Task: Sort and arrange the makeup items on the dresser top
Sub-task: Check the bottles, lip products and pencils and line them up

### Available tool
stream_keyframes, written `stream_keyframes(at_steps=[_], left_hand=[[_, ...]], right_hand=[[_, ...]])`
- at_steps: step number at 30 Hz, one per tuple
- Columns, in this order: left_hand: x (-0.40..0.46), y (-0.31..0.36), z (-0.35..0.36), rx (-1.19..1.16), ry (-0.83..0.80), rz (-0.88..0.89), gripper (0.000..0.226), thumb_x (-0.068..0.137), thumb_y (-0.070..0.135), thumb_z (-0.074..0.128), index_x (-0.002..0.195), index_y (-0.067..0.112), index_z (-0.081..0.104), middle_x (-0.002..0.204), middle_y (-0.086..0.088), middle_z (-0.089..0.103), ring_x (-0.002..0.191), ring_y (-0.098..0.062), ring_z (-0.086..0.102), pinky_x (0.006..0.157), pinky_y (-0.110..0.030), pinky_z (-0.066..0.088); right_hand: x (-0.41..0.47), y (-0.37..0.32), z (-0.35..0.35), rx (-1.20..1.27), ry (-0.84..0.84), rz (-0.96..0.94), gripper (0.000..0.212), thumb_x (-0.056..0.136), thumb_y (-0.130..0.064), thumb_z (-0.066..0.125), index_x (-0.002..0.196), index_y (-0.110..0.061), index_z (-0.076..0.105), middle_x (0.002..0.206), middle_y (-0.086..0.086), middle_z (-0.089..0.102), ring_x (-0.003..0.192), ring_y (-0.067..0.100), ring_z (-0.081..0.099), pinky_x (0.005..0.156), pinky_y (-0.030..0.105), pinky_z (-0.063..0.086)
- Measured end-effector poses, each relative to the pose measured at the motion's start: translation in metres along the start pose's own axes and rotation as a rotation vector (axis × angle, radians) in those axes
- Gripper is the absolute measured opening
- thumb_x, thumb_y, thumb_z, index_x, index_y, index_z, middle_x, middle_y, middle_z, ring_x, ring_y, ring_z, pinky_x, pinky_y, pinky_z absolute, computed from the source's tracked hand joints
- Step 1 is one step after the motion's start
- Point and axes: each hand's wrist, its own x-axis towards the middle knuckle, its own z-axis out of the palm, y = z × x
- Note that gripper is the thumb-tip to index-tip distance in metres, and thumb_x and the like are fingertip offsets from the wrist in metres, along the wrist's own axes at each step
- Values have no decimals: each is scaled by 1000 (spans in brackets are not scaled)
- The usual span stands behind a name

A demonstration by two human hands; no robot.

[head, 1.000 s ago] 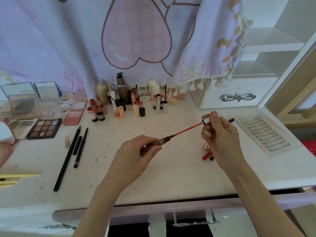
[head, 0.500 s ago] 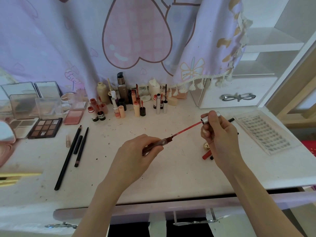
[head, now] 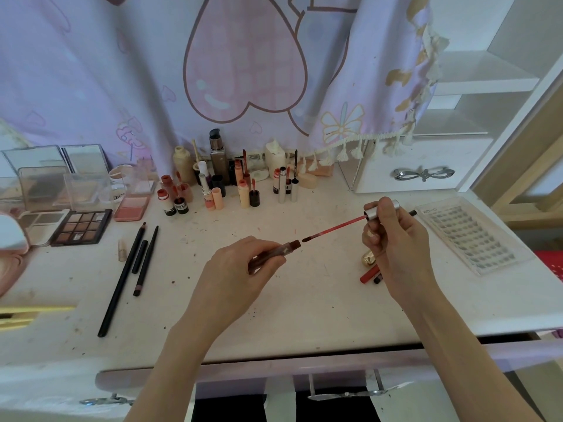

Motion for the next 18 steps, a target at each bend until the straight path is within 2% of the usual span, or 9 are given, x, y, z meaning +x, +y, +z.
stream_keyframes(at_steps=[4,10,14,18], left_hand=[[1,1,1,5,-13,1,19,85,31,61,102,27,68,76,22,56,70,-2,52,63,-10,37],[0,0,2,5,-16,2,17,85,31,61,100,29,68,76,19,58,68,-3,52,61,-12,37],[0,0,3,4,1,10,16,84,31,62,99,28,69,75,18,58,68,-4,53,61,-17,40],[-1,0,4,5,16,0,18,84,31,62,101,26,69,75,17,58,68,-5,52,62,-16,40]], right_hand=[[-2,-1,2,-5,-6,23,30,94,-30,48,71,-15,59,51,-8,43,46,6,36,54,27,18],[-4,-1,3,16,-25,30,29,95,-26,48,74,-11,59,51,-6,42,47,7,36,44,14,31],[-7,-1,5,12,-33,29,28,95,-25,48,75,-9,58,51,-6,42,46,6,37,43,12,33],[-8,-2,7,-8,-39,11,27,96,-24,47,76,-9,58,51,-6,42,47,6,37,44,13,34]])
